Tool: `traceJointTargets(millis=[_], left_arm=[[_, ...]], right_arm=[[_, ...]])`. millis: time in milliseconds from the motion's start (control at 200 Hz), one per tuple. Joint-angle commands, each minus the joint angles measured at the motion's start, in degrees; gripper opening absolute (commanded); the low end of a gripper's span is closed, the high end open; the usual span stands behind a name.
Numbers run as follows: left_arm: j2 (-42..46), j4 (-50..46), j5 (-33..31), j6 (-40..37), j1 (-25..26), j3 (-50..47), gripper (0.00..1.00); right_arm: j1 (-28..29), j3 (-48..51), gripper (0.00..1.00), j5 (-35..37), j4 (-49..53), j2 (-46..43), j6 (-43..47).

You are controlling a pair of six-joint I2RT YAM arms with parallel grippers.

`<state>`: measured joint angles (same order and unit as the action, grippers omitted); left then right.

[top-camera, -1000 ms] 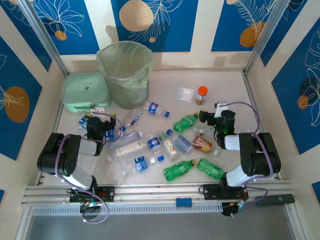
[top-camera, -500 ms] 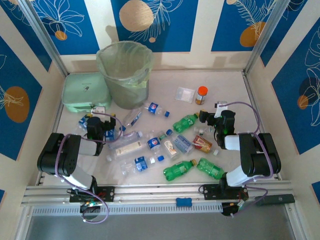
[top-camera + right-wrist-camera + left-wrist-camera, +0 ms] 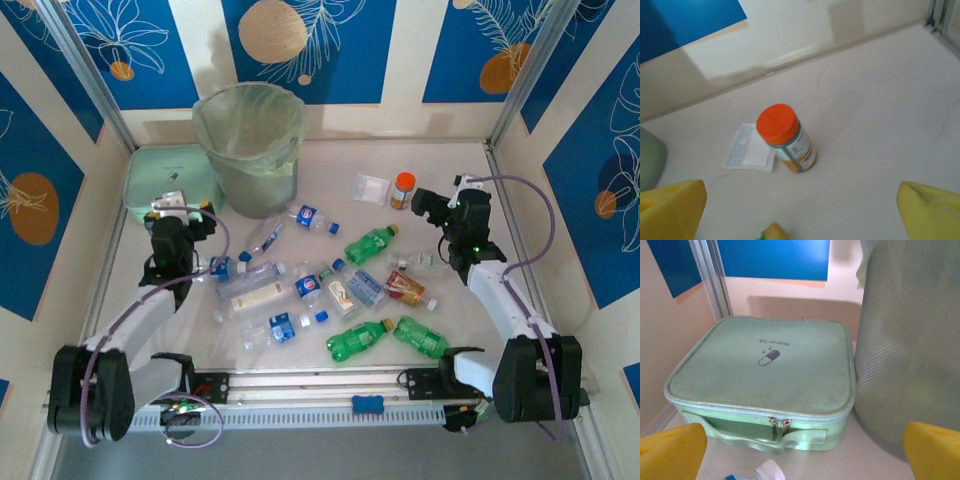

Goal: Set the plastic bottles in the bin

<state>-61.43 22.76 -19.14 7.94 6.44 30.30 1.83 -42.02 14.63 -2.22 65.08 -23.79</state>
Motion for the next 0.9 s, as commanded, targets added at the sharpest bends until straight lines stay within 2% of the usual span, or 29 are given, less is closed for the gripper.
traceJointTargets(millis=[0,155,305,420,610,895], left_arm=[[4.3,-19.2,6.2,10.1,0.0,3.9,1.0],[8.9,-25.2,17.4,21.8,0.6,4.0,1.0],[11.3,-24.5,21.4,29.2,3.8,1.9,1.0],[11.7,-24.1,21.1,30.7,8.4,1.6,1.0],[9.8,-22.2,17.0,29.5,18.5,2.5,1.0],[-2.1,-18.0,17.3,27.4,28.7,6.6,1.0]], right_arm=[[1.7,-3.6,0.96,-4.6,20.1,-0.2,-12.5],[7.2,-6.8,0.91,-7.3,27.3,1.6,-21.2],[13.3,-8.6,0.9,-6.4,28.4,5.0,-30.2],[15.8,-9.9,0.9,-4.0,27.6,8.6,-34.9],[15.0,-12.4,0.86,-5.6,24.9,15.6,-39.8],[14.4,-14.3,0.83,-5.1,21.8,23.6,-42.3]])
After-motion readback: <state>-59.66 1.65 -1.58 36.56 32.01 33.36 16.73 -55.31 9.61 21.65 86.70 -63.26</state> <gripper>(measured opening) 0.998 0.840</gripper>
